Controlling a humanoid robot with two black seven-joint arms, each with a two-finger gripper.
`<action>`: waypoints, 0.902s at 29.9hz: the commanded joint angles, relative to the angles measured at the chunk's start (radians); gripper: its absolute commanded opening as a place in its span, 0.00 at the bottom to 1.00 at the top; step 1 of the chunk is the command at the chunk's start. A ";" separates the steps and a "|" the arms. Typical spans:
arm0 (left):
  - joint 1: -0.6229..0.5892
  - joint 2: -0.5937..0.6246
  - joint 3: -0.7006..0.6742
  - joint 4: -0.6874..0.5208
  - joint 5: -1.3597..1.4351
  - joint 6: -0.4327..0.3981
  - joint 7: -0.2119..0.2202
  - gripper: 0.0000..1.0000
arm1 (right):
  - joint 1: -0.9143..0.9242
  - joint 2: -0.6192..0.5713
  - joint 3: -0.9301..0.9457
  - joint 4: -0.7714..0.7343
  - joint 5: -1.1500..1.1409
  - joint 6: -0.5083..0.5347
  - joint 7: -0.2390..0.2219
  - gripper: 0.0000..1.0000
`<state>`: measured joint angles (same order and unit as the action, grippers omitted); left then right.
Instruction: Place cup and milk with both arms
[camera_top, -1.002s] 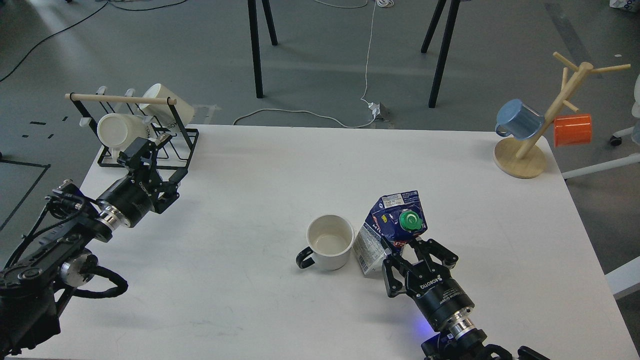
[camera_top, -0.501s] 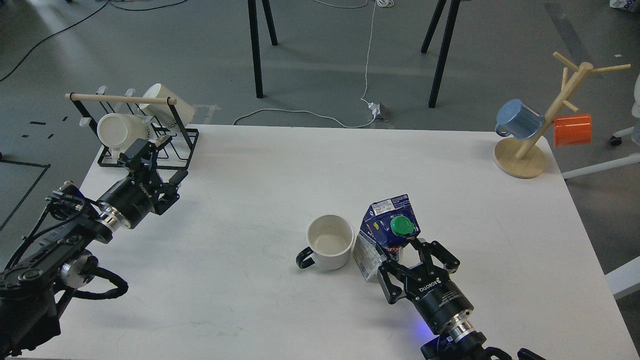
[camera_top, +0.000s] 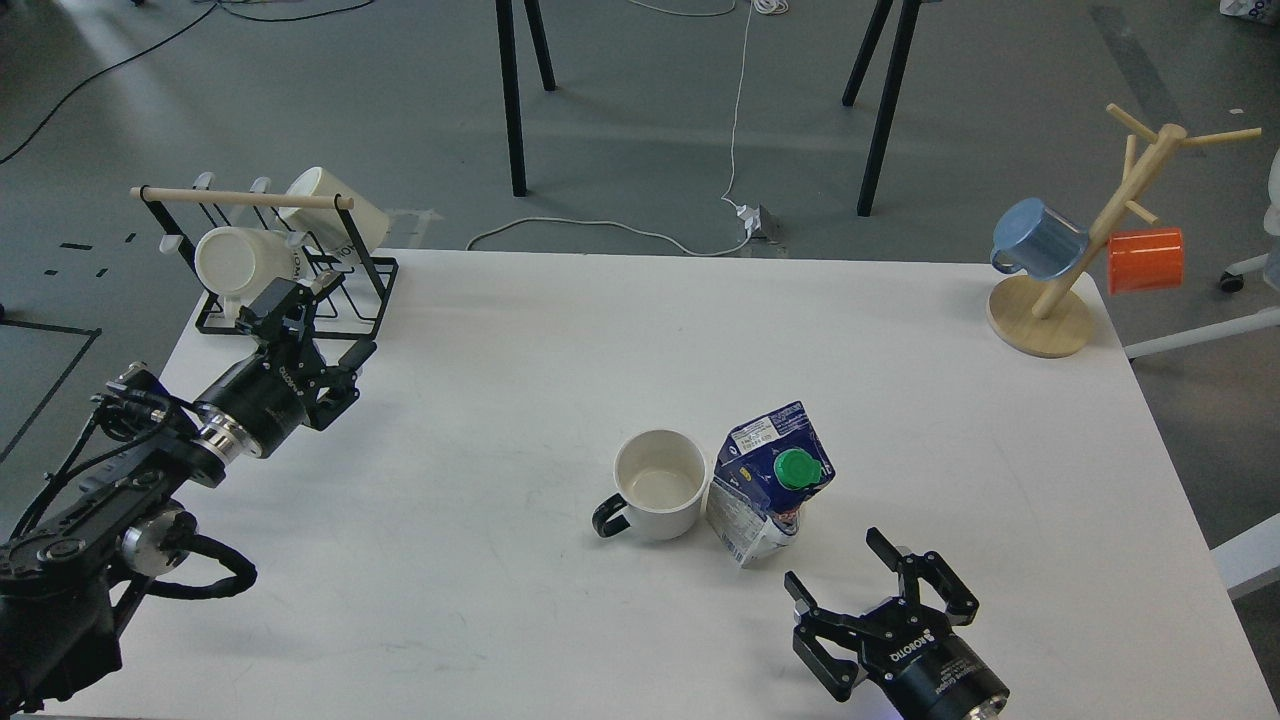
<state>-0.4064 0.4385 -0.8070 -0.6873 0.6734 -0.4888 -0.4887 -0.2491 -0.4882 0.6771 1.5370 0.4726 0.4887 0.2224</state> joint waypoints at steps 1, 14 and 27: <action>0.000 0.000 0.000 0.000 0.000 0.000 0.000 1.00 | -0.022 -0.143 0.015 0.019 -0.002 0.000 0.003 0.98; 0.021 0.000 0.002 -0.008 0.000 0.000 0.000 1.00 | 0.223 -0.297 0.302 -0.103 -0.161 0.000 0.008 0.98; 0.021 -0.014 -0.011 -0.023 0.000 0.000 0.000 1.00 | 0.481 -0.113 0.177 -0.282 -0.267 0.000 0.006 0.98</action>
<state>-0.3850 0.4222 -0.8179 -0.7013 0.6733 -0.4887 -0.4887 0.2143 -0.6313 0.8691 1.2921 0.2060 0.4888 0.2272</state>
